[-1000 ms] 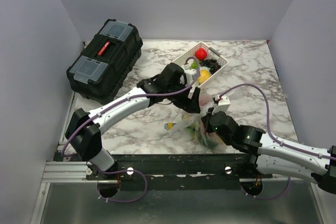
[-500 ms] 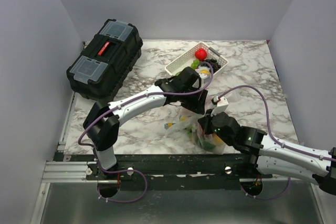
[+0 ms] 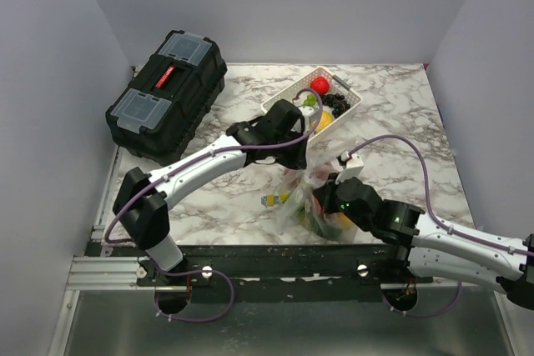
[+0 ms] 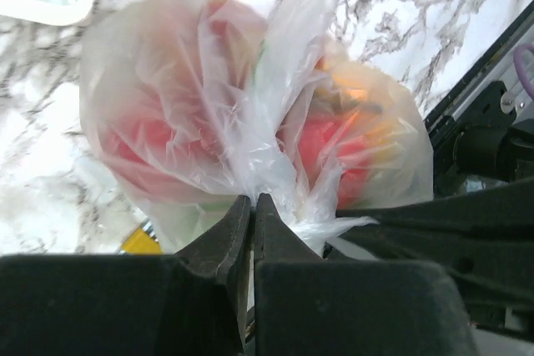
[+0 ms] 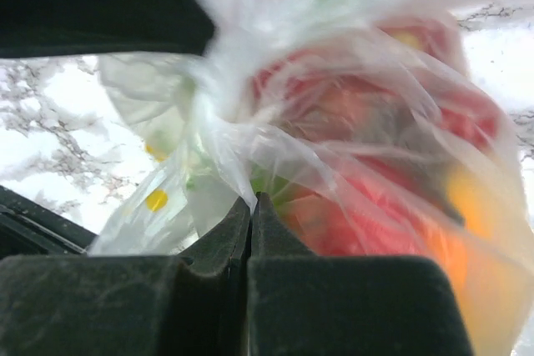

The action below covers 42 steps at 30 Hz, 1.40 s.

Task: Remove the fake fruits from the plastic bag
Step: Untie the plastic bag at the center of the board.

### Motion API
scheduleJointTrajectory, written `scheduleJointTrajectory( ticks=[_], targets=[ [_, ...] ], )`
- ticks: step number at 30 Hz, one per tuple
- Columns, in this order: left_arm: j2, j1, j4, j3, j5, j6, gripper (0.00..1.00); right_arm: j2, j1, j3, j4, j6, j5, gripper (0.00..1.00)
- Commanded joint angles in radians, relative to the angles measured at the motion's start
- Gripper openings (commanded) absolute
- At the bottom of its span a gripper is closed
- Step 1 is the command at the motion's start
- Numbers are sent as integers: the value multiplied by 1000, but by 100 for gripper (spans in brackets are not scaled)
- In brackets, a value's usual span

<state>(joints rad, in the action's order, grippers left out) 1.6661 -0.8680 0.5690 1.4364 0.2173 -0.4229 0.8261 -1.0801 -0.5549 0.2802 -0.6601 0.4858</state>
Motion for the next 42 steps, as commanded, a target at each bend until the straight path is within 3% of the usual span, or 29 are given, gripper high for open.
scheduleJointTrajectory(
  ticks=[1, 9, 13, 15, 18, 27, 33, 39, 42],
  targets=[
    [-163, 92, -11, -92, -105, 38, 0, -30, -3, -17, 120, -61, 15, 1],
    [-320, 209, -28, -232, -109, 44, 0, -22, -4, -69, 363, -320, 278, 1],
    [-346, 218, -63, -266, 29, 33, 0, -47, -3, -50, 195, -153, 203, 3],
    [-343, 217, -89, -279, 99, 10, 0, -43, -3, -54, 105, -46, 126, 14],
    [-339, 219, -86, -281, 128, -6, 0, -13, -4, -77, 16, 74, 57, 40],
    [-371, 217, -66, -315, 149, -13, 0, 203, -3, -331, 84, 320, -118, 62],
    [-386, 218, -62, -316, 143, -22, 0, 201, -3, -401, 71, 444, -217, 83],
    [-383, 217, -74, -315, 147, -47, 0, 319, -4, -441, 12, 445, -330, 87],
    [-389, 217, -106, -334, 179, -61, 0, 354, -4, -420, -24, 424, -315, 77]
  ],
)
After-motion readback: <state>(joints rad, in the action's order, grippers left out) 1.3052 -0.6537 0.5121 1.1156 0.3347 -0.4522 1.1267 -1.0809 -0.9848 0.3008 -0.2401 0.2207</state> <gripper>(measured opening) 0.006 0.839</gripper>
